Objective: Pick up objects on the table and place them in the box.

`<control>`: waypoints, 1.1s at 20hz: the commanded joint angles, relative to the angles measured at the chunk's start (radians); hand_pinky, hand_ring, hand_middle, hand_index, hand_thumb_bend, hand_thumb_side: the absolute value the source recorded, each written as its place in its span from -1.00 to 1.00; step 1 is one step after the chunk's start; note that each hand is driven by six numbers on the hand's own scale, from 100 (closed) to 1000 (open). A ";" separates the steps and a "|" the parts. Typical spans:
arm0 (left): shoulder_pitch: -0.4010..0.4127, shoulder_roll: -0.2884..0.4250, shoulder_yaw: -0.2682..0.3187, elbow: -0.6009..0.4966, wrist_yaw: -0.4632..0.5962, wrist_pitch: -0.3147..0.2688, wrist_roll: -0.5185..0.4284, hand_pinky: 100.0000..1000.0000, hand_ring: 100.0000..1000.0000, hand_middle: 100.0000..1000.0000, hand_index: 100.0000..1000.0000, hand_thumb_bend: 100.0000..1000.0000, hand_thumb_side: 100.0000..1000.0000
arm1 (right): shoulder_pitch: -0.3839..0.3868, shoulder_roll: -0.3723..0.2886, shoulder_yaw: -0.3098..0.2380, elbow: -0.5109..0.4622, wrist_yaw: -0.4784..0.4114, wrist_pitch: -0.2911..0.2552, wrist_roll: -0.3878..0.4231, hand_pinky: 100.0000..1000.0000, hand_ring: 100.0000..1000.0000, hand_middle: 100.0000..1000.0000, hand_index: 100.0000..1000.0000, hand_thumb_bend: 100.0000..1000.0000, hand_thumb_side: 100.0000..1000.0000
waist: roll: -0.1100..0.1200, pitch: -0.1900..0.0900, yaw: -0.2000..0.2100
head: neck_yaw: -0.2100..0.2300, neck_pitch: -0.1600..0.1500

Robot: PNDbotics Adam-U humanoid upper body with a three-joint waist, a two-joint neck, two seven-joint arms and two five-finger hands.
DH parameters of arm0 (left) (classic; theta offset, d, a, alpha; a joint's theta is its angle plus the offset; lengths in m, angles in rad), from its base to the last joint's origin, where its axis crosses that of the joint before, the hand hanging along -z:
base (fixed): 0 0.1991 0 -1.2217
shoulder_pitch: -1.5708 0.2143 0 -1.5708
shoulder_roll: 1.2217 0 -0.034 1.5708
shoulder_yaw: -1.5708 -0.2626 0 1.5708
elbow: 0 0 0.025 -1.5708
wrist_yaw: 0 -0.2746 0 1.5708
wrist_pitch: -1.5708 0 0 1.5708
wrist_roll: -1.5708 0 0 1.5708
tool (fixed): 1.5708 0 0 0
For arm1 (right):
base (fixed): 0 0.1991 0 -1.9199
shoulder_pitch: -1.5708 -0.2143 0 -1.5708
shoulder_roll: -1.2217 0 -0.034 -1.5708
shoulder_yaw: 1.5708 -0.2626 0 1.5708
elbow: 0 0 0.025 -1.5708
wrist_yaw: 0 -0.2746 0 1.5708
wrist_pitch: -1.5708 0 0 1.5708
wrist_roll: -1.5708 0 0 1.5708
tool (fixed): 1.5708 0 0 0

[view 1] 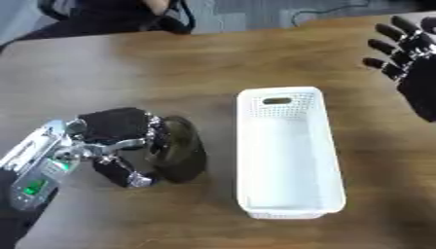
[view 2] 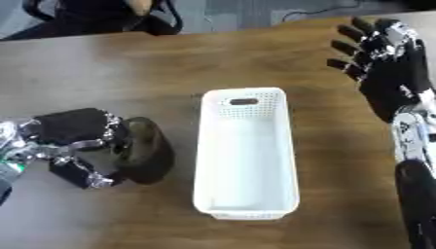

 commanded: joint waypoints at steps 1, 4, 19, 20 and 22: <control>0.001 0.012 0.012 -0.006 -0.011 0.004 0.004 -1.00 -1.00 -0.66 -0.37 -1.00 -0.92 | -0.019 -0.006 -0.006 -0.025 0.004 -0.001 0.001 0.60 0.85 0.88 1.00 -1.00 1.00 | -0.005 -0.012 0.003 | 0.008 -0.019; 0.002 0.014 0.013 -0.005 -0.012 0.004 0.001 -1.00 -1.00 -0.66 -0.37 -1.00 -0.93 | -0.020 -0.006 -0.007 -0.025 0.004 -0.002 0.000 0.60 0.85 0.88 1.00 -1.00 1.00 | -0.006 -0.012 0.002 | 0.008 -0.020; -0.136 0.106 0.053 -0.131 0.085 0.028 -0.077 -1.00 -1.00 -0.65 -0.37 -1.00 -1.00 | -0.004 -0.008 -0.002 -0.019 0.010 0.003 0.005 0.60 0.85 0.88 1.00 -1.00 1.00 | 0.009 -0.036 0.006 | 0.004 -0.022; -0.144 0.110 0.054 -0.141 0.097 0.030 -0.089 -1.00 -1.00 -0.65 -0.37 -1.00 -1.00 | -0.004 -0.008 -0.002 -0.019 0.010 0.004 0.005 0.60 0.85 0.88 1.00 -1.00 1.00 | 0.010 -0.037 0.006 | 0.003 -0.022; -0.155 0.113 0.055 -0.156 0.116 0.035 -0.109 -1.00 -1.00 -0.65 -0.37 -1.00 -1.00 | -0.003 -0.008 -0.001 -0.019 0.011 0.005 0.006 0.60 0.85 0.88 1.00 -1.00 1.00 | 0.012 -0.038 0.004 | 0.003 -0.023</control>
